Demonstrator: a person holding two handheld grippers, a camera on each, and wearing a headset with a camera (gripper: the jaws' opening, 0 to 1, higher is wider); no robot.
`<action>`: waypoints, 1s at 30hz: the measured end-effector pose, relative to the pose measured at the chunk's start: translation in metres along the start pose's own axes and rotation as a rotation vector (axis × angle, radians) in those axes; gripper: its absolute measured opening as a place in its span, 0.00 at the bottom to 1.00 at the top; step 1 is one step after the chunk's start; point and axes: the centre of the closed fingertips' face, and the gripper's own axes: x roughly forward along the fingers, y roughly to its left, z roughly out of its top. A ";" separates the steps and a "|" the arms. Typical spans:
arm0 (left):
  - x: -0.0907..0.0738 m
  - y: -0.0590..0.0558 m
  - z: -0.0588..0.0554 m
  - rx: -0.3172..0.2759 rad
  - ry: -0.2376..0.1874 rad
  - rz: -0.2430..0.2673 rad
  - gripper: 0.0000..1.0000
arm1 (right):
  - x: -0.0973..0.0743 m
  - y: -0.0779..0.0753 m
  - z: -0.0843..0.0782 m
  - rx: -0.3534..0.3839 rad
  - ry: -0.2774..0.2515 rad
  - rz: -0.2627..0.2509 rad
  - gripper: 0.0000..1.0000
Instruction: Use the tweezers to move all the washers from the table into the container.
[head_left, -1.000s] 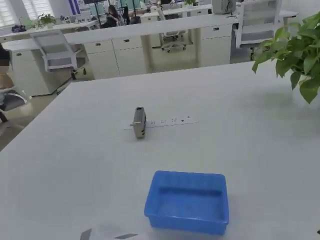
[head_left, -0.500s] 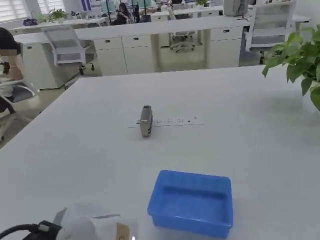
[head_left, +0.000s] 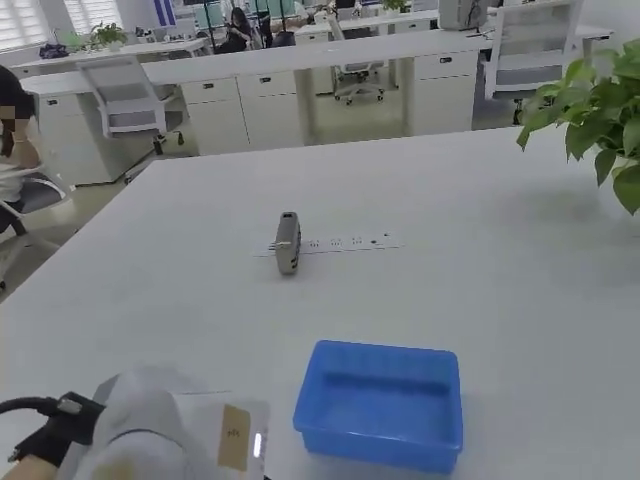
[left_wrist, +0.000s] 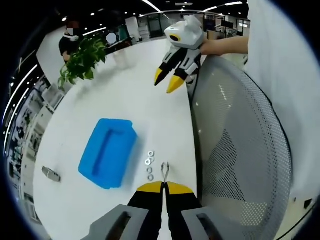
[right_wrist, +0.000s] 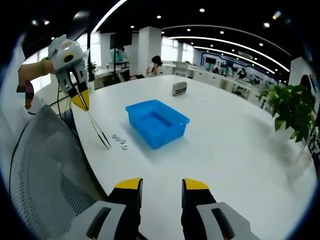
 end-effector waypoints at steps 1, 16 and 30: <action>-0.001 0.001 0.001 0.009 0.006 0.000 0.00 | 0.000 0.000 0.000 0.001 -0.001 -0.001 0.27; -0.009 0.011 0.000 0.069 0.082 -0.010 0.00 | -0.001 -0.001 -0.001 -0.049 0.007 -0.020 0.27; -0.011 0.019 0.008 0.101 0.083 -0.011 0.00 | -0.002 -0.003 -0.001 -0.053 0.006 -0.029 0.27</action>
